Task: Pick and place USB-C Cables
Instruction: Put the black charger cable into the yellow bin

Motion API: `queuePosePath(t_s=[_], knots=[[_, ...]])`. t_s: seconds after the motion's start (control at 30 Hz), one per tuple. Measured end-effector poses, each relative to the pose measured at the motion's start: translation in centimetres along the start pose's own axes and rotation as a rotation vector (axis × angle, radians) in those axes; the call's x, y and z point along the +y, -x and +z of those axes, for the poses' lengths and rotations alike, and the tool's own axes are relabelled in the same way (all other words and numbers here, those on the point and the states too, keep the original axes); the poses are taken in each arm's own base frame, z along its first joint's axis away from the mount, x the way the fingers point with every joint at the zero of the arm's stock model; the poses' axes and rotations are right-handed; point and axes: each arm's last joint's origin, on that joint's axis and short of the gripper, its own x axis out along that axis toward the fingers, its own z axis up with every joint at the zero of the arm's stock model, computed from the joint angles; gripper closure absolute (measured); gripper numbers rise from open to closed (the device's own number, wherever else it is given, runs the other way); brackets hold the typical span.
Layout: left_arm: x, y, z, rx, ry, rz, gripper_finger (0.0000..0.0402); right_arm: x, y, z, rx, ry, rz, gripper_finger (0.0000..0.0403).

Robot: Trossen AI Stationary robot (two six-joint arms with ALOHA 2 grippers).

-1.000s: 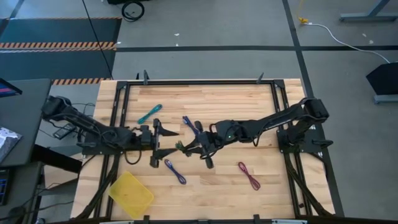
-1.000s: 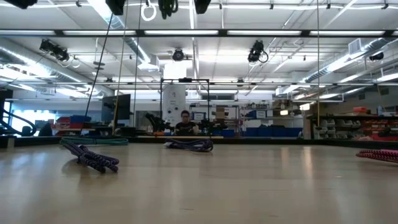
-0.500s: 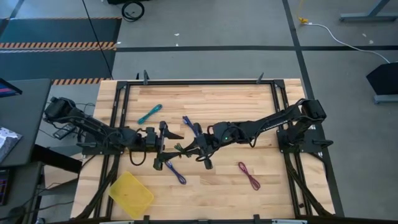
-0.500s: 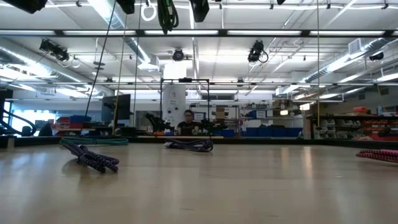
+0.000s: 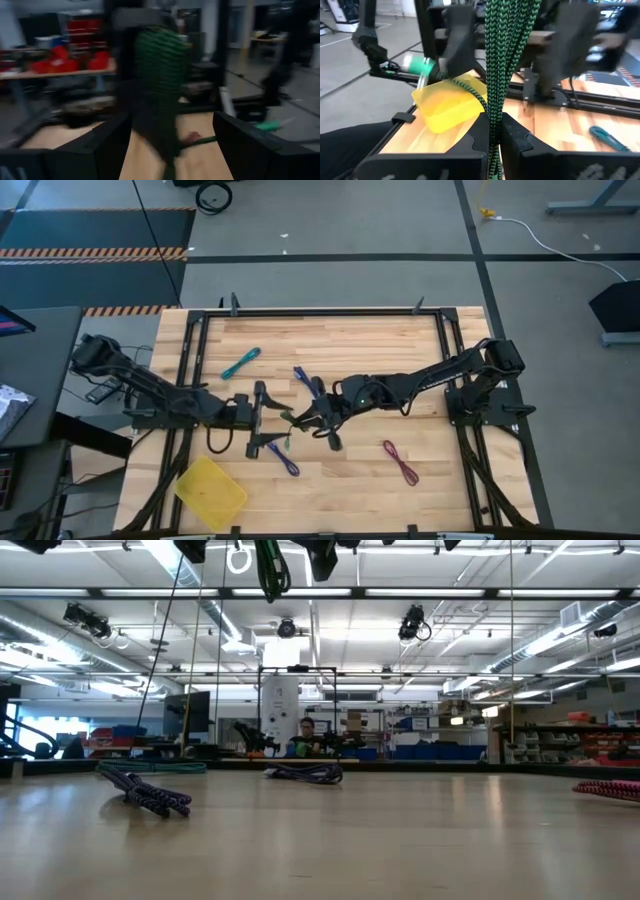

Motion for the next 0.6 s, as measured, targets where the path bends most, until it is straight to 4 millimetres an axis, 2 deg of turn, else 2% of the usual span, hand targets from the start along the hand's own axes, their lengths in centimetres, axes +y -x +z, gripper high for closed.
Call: queuePosePath(t_s=[0.23,0.43,0.6], knots=[[0.7,1.0,-0.3,0.116,-0.025,0.104,0.0114,0.6,0.4,0.3,0.01,0.006,0.009,0.0381],[-0.1,1.2,-0.1,0.092,0.014,-0.053,0.0114,0.2,0.6,0.5,0.008,0.011,-0.028,0.0381],[-0.2,1.2,0.7,0.022,0.018,-0.067,0.0114,0.0,0.6,0.5,0.004,0.005,-0.038,0.0381]])
